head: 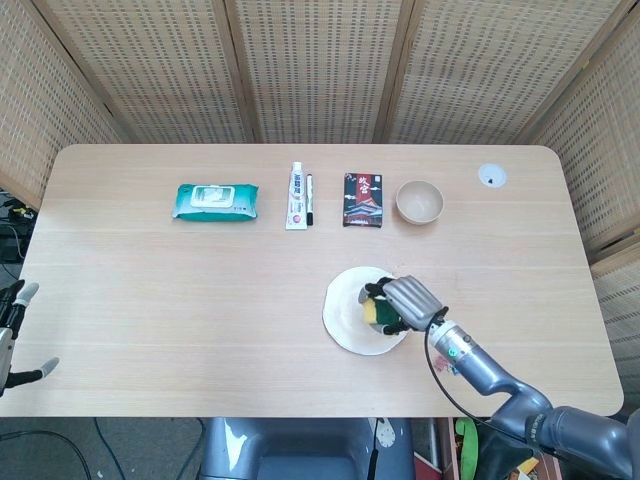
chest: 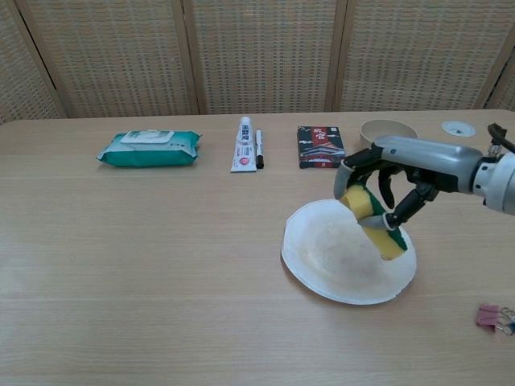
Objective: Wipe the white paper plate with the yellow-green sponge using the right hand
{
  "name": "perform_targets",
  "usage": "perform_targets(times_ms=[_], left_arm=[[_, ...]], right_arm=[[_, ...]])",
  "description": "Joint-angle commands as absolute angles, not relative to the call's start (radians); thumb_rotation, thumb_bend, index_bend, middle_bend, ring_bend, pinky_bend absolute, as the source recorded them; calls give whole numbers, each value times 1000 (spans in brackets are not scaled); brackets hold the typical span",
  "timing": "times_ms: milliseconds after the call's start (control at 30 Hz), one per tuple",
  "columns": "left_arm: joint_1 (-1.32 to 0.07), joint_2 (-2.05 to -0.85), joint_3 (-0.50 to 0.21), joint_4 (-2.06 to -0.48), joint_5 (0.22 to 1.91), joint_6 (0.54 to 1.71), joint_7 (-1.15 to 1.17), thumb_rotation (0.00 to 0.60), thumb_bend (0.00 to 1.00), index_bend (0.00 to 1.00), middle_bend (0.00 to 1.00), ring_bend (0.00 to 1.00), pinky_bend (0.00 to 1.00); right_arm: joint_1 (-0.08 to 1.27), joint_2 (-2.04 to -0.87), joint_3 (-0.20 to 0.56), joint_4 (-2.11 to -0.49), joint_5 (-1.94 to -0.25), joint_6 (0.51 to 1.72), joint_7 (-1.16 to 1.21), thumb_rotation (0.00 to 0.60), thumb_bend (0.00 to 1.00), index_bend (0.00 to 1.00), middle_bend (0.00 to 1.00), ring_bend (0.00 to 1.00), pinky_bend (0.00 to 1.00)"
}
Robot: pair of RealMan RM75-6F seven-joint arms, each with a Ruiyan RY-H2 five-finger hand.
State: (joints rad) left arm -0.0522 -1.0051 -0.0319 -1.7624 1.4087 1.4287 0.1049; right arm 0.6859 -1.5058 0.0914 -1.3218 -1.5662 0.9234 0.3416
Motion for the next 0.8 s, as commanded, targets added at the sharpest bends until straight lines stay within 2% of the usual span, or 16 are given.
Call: perform_targets(times_ms=[33,333,800], left_arm=[[-54,-1005,-33,-1761,1406,1426,104,600,0,0,0,0,0],[-56,-1006,-30,-1761,1404,1422,105,600,0,0,0,0,0],[-65,-1014,-26,-1763,1398,1408,125,600,0,0,0,0,0]], right_arm=[[702,-1563,97,-1274,-1561,926,324,600,302,392,490,368,561],[704,-1661,72,-1140,-1565,943,323,600,302,392,492,369,561],[684,-1697,30,-1049,-1564,953,389,600,314,395,498,369,561]])
